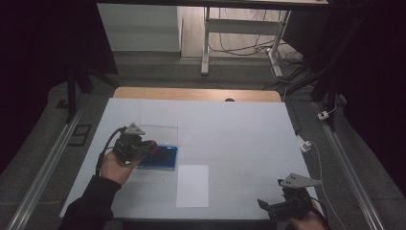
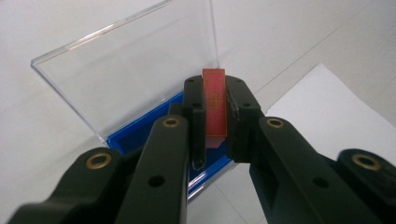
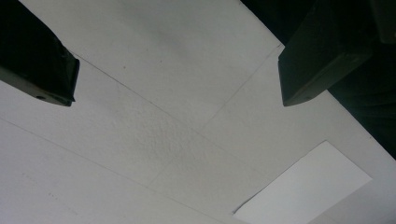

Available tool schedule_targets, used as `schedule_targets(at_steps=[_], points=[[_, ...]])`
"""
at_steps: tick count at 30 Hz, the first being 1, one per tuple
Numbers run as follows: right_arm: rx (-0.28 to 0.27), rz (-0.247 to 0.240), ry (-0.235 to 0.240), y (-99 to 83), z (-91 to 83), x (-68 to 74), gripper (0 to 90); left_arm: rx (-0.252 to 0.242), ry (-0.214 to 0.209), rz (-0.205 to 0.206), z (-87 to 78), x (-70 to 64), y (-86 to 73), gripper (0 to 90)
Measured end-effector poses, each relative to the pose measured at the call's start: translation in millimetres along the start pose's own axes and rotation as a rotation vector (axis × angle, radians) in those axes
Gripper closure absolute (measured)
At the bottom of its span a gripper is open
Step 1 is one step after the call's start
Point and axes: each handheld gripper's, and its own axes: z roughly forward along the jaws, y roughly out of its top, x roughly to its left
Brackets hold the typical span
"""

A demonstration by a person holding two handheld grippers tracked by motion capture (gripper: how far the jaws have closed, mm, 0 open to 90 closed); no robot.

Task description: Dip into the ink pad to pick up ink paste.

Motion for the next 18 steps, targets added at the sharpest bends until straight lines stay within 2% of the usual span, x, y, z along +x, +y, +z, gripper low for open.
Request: schedule_targets(at_steps=[7, 18], points=[[0.004, -0.003, -0.002, 0.2, 0.1, 0.3, 0.0, 0.012, 0.01, 0.011, 5.1, -0.7, -0.1, 80.1], [0.009, -0.005, -0.002, 0.3, 0.5, 0.6, 0.0, 0.055, -0.018, 0.03, 25.9, -0.8, -2.2, 80.0]])
